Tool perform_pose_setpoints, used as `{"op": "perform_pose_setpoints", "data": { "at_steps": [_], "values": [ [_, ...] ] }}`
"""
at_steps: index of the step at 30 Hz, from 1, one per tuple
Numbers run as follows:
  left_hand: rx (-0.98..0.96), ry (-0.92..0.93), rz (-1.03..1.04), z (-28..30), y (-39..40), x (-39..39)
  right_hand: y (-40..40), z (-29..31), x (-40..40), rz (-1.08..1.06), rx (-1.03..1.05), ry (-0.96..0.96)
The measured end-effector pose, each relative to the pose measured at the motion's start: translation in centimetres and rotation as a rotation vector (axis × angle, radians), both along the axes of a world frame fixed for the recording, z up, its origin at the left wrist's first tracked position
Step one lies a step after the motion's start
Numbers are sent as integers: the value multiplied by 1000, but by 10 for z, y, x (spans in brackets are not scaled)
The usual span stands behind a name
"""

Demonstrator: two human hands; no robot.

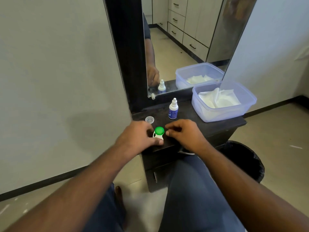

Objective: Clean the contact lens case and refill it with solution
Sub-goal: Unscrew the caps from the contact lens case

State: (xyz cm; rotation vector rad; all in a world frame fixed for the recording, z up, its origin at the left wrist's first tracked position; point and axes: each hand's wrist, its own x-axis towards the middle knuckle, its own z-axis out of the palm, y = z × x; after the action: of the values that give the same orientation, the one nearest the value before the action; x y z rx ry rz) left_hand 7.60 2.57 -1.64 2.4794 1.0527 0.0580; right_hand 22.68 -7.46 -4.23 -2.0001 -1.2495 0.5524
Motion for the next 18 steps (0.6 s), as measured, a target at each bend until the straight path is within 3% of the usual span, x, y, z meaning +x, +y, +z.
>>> {"op": "perform_pose_setpoints", "data": {
  "at_steps": [6,14,18],
  "values": [
    [87,-46,68,-21,-9,2,16,-1,13,282,-62,-101],
    [-25,-80,-122,-13,6,-4,22,-7,23,300,-60,-80],
    [-74,-127,-99,-12,12,-6,20,-11,27,333,-64,-55]
  ]
}}
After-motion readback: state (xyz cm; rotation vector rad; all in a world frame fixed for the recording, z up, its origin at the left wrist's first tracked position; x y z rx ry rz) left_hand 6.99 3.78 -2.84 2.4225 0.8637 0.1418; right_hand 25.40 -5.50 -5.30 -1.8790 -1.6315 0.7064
